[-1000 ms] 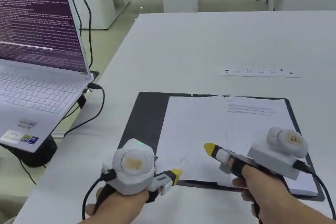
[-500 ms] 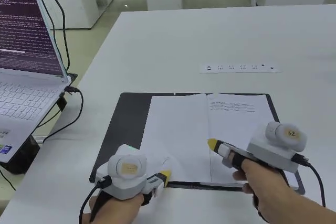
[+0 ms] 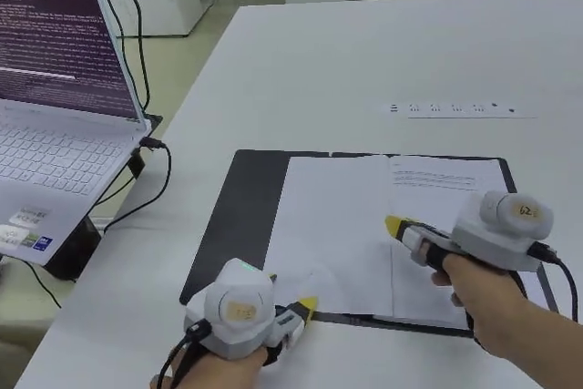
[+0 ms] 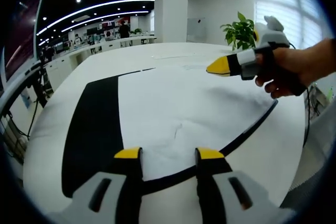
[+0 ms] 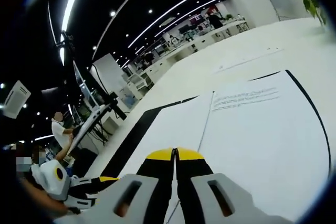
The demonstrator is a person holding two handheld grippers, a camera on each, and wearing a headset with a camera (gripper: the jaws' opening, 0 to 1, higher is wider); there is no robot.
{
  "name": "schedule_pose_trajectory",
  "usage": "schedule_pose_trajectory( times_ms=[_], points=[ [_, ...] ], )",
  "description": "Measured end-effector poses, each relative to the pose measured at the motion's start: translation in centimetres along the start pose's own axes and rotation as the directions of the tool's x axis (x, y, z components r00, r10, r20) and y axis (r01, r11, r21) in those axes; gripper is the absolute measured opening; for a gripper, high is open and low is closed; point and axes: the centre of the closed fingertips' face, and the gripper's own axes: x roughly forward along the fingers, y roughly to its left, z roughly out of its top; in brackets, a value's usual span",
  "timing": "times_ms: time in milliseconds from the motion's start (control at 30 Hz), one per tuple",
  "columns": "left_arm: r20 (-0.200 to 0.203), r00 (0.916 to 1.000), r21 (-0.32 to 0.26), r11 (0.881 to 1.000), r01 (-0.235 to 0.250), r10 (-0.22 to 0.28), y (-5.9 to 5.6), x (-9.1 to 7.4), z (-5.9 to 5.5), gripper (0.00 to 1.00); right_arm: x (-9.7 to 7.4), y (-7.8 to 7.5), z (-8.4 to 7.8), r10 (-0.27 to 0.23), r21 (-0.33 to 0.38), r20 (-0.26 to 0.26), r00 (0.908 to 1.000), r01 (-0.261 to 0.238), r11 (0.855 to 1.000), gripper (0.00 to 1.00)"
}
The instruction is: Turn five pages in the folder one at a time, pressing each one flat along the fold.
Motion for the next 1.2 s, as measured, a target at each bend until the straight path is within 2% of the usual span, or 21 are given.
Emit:
schedule_pose_trajectory(
  times_ms=[133, 300, 367, 500, 567, 767, 833, 1000, 1200],
  points=[
    [0.007, 1.0, -0.006, 1.0, -0.004, 0.004, 0.0, 0.0, 0.1, 0.39, 1.4, -0.6, 0.4, -0.012, -0.044, -0.004, 0.9999, 0.012, 0.999, 0.0],
    [0.02, 0.9998, -0.011, 1.0, -0.006, 0.006, 0.0, 0.0, 0.0, 0.39, 2.6, -0.3, 0.5, -0.02, -0.084, -0.029, 0.9994, 0.018, 0.996, 0.0],
    [0.023, 0.9997, -0.014, 1.0, -0.007, 0.007, 0.1, 0.0, 0.0, 0.39, 3.2, -0.4, 0.5, -0.03, -0.122, -0.039, 0.9988, 0.025, 0.992, 0.0],
    [0.025, 0.9997, -0.014, 1.0, -0.007, 0.007, 0.1, 0.0, 0.0, 0.39, 4.1, -0.8, 0.6, -0.037, -0.137, -0.05, 0.998, 0.03, 0.99, 0.0],
    [0.029, 0.9996, -0.013, 1.0, -0.008, 0.008, 0.1, 0.0, 0.0, 0.39, 4.5, -1.4, 0.5, -0.053, -0.175, -0.064, 0.9965, 0.041, 0.984, 0.0],
    [0.043, 0.999, -0.019, 1.0, -0.014, 0.015, 0.1, 0.0, 0.0, 0.39, 5.8, -1.9, 1.7, -0.033, -0.184, -0.041, 0.9986, 0.025, 0.983, 0.0],
    [0.045, 0.9988, -0.022, 1.0, -0.017, 0.018, 0.1, 0.0, 0.0, 0.39, 5.8, -2.4, 2.0, -0.051, -0.187, -0.037, 0.998, 0.043, 0.981, 0.0],
    [0.054, 0.9983, -0.027, 0.999, -0.022, 0.024, 0.2, 0.0, 0.0, 0.39, 6.6, -3.1, 2.7, -0.059, -0.187, -0.032, 0.9978, 0.052, 0.981, 0.0],
    [0.061, 0.9978, -0.026, 0.999, -0.022, 0.024, 0.2, 0.0, 0.0, 0.39, 9.2, -4.9, 3.6, -0.059, -0.186, -0.025, 0.9979, 0.053, 0.981, 0.0]
  ],
)
